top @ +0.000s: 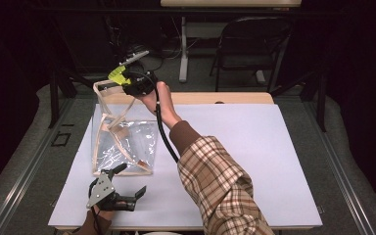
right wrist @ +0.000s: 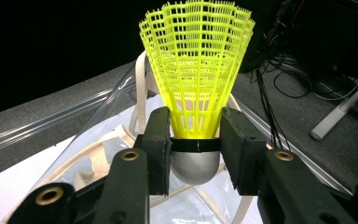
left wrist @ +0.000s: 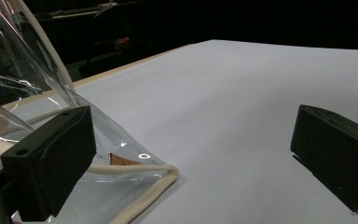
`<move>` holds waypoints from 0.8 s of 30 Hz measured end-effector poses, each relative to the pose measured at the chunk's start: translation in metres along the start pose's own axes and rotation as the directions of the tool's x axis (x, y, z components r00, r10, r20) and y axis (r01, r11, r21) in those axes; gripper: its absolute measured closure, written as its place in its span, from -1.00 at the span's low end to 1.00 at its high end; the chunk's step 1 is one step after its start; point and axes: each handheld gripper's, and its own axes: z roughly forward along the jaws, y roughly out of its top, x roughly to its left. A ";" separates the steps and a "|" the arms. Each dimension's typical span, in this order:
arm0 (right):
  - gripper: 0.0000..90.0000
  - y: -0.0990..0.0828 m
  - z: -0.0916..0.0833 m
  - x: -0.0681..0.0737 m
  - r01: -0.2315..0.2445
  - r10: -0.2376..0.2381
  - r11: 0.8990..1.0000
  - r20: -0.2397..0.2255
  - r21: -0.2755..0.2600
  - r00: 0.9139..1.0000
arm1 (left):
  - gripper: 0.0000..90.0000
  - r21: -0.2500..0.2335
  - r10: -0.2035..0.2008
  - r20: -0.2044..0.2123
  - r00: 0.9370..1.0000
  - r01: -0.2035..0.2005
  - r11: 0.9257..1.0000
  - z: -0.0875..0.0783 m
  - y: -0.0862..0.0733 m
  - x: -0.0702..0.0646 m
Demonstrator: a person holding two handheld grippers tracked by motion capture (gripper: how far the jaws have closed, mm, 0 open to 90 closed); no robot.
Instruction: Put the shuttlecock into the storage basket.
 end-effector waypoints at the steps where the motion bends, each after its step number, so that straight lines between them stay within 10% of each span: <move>1: 0.43 0.000 0.001 0.000 -0.001 0.001 1.000 0.001 0.000 1.000 | -1.00 0.001 0.003 0.000 1.000 -0.003 1.000 0.000 0.000 0.000; 24: 0.43 -0.004 0.016 0.002 -0.005 0.006 1.000 -0.015 0.030 1.000 | -1.00 -0.003 -0.002 0.000 1.000 0.002 1.000 -0.001 0.000 0.001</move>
